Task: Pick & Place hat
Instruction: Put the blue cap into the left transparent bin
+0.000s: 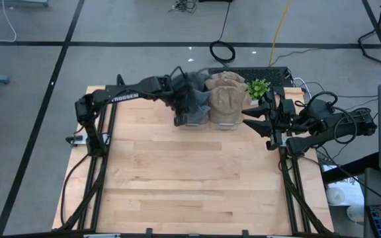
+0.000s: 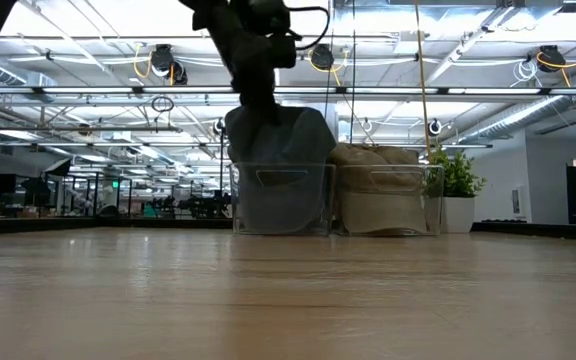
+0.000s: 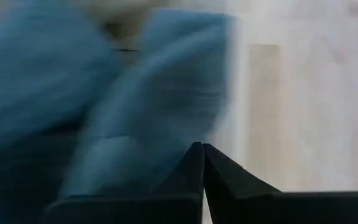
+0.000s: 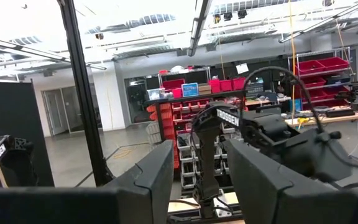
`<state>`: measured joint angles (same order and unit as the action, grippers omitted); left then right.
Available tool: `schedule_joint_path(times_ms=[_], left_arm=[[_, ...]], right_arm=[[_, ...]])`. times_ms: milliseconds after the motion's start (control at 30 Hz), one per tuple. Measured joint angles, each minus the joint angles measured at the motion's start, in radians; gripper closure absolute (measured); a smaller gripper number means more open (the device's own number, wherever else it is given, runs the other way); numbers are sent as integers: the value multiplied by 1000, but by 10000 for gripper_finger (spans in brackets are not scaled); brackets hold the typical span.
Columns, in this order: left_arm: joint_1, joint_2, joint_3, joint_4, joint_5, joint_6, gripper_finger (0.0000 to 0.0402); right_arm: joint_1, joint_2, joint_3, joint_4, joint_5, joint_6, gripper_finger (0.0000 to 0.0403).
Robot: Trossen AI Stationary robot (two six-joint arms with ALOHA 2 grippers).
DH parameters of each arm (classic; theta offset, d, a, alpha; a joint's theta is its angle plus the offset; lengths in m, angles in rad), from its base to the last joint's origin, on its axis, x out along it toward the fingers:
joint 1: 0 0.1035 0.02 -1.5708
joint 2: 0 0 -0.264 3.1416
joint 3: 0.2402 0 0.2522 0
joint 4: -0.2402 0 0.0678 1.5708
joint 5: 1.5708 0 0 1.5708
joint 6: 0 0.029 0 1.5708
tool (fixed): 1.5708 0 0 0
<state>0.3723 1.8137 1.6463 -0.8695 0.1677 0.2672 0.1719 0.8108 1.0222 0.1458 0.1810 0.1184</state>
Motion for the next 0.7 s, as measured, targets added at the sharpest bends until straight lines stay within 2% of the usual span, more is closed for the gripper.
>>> schedule_joint_path(times_ms=[333, 433, 700], left_arm=[[151, 7, 0, 117, -56, -43, 400], [177, 22, 0, 151, -96, -64, 400], [188, 102, 0, 163, -100, -87, 401]], right_arm=[[0, 2, 0, 0, 1, 0, 261], [0, 2, 0, -9, 1, 0, 261], [0, 16, 0, -24, 1, 0, 261]])
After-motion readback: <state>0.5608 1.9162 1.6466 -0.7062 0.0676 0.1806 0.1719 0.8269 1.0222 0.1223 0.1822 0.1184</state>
